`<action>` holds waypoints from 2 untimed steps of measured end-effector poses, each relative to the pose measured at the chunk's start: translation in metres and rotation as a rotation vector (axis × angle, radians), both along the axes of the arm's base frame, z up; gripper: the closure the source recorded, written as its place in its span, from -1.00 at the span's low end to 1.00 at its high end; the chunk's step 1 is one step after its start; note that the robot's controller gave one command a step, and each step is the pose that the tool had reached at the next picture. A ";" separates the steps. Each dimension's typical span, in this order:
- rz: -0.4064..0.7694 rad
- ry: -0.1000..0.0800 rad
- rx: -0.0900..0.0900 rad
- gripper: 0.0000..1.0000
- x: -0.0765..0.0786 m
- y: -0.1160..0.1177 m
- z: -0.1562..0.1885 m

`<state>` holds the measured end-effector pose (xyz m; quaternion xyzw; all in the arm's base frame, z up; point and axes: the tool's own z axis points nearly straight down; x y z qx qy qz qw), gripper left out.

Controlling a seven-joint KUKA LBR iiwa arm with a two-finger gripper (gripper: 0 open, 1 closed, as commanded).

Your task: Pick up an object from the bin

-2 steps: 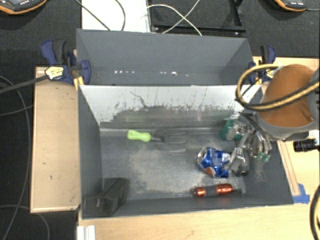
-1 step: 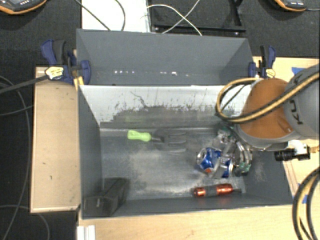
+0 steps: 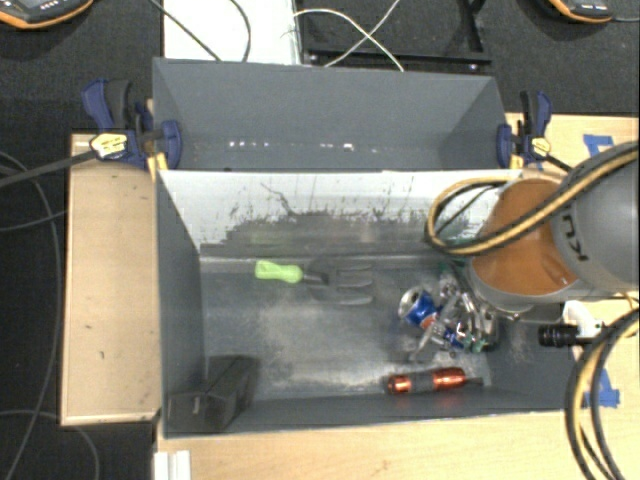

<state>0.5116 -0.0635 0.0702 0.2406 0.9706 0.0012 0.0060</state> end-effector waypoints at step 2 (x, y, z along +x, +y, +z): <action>0.003 0.002 -0.001 1.00 -0.008 0.008 0.004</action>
Offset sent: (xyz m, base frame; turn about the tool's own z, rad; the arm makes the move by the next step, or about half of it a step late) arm 0.0000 0.0000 0.0000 0.0000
